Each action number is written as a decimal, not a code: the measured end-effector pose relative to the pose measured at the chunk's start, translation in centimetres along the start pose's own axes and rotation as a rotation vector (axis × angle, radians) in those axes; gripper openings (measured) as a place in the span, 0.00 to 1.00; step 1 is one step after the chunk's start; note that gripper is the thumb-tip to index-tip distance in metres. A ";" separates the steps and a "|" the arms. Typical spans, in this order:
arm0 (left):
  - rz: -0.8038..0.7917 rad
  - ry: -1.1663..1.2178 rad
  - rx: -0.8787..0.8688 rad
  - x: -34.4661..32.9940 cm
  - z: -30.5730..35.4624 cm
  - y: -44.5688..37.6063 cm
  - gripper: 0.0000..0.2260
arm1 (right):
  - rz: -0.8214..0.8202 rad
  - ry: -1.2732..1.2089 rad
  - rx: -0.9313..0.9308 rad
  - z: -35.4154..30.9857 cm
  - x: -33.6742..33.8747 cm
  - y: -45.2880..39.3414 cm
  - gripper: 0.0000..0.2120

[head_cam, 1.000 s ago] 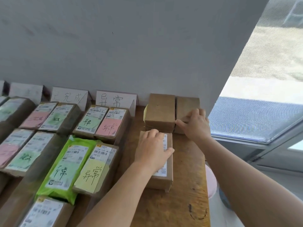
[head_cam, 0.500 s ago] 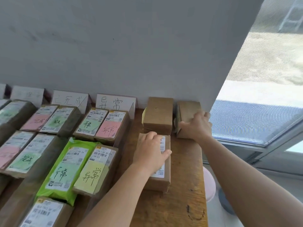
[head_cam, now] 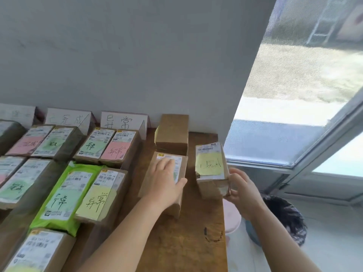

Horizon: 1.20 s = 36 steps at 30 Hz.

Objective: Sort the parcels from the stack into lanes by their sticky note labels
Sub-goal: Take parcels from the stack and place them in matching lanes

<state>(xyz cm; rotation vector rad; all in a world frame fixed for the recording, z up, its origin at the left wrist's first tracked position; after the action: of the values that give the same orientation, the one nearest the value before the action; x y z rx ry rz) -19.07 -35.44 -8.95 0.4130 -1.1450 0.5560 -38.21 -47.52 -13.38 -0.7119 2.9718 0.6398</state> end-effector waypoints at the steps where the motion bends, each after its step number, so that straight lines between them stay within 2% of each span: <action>1: -0.026 -0.037 0.028 -0.1 -0.6 0.5 0.31 | -0.039 0.003 -0.018 0.7 -0.1 0.6 0.16; 4: -0.103 -0.045 0.120 -0.3 -2.2 2.0 0.32 | -0.091 0.025 -0.049 2.1 -0.8 2.2 0.17; 11: -0.116 0.305 0.247 0.4 -4.0 4.1 0.41 | -0.086 0.393 -0.040 2.9 -2.1 3.0 0.21; 14: -0.131 0.402 0.327 0.5 -4.5 4.8 0.47 | -0.125 0.330 0.018 2.9 -3.0 3.5 0.16; 17: -0.092 0.488 0.347 0.9 -4.4 5.6 0.47 | -0.140 0.264 0.076 2.6 -3.5 4.3 0.13; 25: 0.099 0.569 0.221 5.2 -4.1 6.8 0.44 | -0.156 0.136 0.234 -1.3 -3.7 6.5 0.15; 30: 0.146 0.753 0.109 7.8 -4.4 8.6 0.40 | -0.196 0.120 0.353 -4.4 -4.4 8.8 0.21; 34: 0.161 0.825 0.034 10.8 -6.1 10.6 0.37 | -0.184 0.096 0.424 -5.0 -6.4 11.3 0.18; 36: 0.161 0.851 0.003 12.6 -7.6 11.9 0.32 | -0.159 0.059 0.440 -4.9 -8.0 12.9 0.16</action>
<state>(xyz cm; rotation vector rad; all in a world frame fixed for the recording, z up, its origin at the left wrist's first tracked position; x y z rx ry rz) -16.89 -19.08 0.31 0.0566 -0.3566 0.7730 -36.31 -35.52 -3.04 -0.9173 2.9049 -0.0483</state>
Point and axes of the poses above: each hand's wrist, its own y-axis away from the middle knuckle, its own x-axis out of the back of the hand, z = x × y, the point moved 4 cm from there along -y, towards the middle knuckle, and after that the axes turned 4 degrees about x, right-handed, at the moved point
